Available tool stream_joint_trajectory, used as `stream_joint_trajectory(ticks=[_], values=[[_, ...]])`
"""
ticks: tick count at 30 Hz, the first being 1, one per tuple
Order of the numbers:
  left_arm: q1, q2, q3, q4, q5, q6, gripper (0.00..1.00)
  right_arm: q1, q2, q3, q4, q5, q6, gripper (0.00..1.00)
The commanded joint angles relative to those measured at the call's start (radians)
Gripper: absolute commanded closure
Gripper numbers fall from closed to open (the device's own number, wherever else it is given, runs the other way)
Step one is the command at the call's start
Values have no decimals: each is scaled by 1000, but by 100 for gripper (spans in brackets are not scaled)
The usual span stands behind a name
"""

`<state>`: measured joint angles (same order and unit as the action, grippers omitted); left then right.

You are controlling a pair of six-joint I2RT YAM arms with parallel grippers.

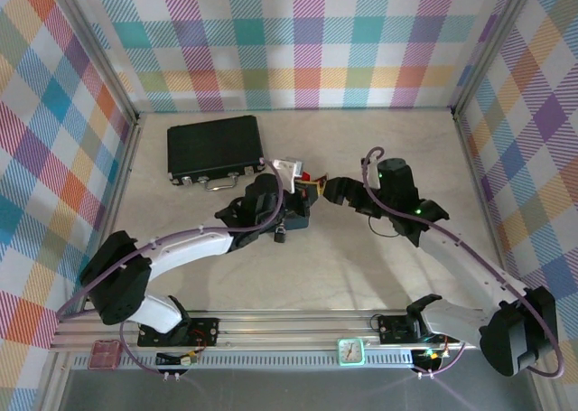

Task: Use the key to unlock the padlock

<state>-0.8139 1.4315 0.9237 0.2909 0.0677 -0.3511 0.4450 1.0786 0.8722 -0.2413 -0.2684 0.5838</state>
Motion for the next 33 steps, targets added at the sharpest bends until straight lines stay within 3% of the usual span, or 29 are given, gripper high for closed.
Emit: stream_joint_trajectory(ticks=[1, 5, 10, 13, 18, 27, 33], values=[[9, -52, 64, -146, 116, 124, 100, -36, -15, 28, -2, -114, -171, 16], [35, -78, 84, -226, 210, 146, 100, -69, -12, 13, 87, -299, -206, 40], [59, -122, 58, -176, 338, 141, 100, -71, 27, -37, 262, -444, -188, 55], [62, -128, 63, -157, 349, 120, 100, -71, 57, -61, 377, -544, -145, 61], [64, -146, 28, -93, 363, 74, 100, -70, 48, -129, 521, -590, -88, 63], [64, -165, -8, -35, 363, 35, 100, -71, 68, -170, 599, -652, -38, 68], [65, -166, -13, -28, 352, 35, 100, -70, 65, -198, 634, -646, -13, 62]])
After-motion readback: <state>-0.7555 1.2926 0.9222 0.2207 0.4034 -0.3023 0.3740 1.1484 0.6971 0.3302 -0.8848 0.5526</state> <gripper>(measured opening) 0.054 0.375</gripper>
